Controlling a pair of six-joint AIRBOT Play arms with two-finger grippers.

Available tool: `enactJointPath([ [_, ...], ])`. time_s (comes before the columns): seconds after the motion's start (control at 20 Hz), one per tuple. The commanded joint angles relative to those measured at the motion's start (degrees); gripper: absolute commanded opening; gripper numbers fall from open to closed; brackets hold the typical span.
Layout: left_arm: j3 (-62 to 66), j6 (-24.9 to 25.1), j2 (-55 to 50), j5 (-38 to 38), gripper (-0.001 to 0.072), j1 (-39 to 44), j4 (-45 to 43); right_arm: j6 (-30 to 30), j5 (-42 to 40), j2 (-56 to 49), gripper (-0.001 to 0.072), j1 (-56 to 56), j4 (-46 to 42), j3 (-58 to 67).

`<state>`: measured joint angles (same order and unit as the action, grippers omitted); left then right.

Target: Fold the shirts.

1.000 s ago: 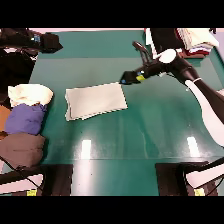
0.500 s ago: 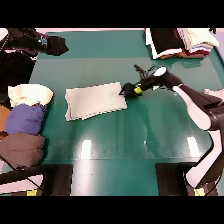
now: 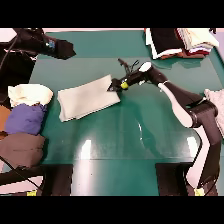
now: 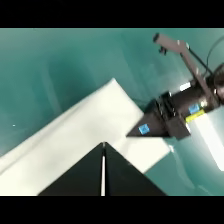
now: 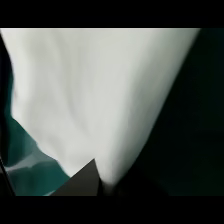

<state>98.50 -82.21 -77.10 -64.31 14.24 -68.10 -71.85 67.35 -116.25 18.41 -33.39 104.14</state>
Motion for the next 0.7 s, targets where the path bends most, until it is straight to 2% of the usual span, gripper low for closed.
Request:
enactJointPath([
  [0.0,0.00,0.24,-0.04,-0.22,0.0023,5.05,-0.81,0.17,2.47,4.72,0.0018,-5.90,-1.95,1.66],
  [0.15,0.00,0.83,-0.04,-0.28,0.0022,7.08,-0.79,-0.15,5.33,13.75,0.0018,-14.49,-13.53,-2.38],
  [0.3,0.00,0.79,-0.02,-0.28,0.0023,7.08,-0.74,-0.15,5.81,23.80,0.0018,-25.07,-20.74,-9.57],
  [0.5,0.00,-0.37,-0.02,-0.17,0.0023,7.08,-0.68,-0.13,4.98,34.01,0.0018,-42.86,-23.71,-18.08],
  [0.65,0.00,-2.08,-0.02,0.87,0.0023,7.08,-0.39,-0.13,1.97,37.07,0.0018,-55.95,-23.37,-21.53],
])
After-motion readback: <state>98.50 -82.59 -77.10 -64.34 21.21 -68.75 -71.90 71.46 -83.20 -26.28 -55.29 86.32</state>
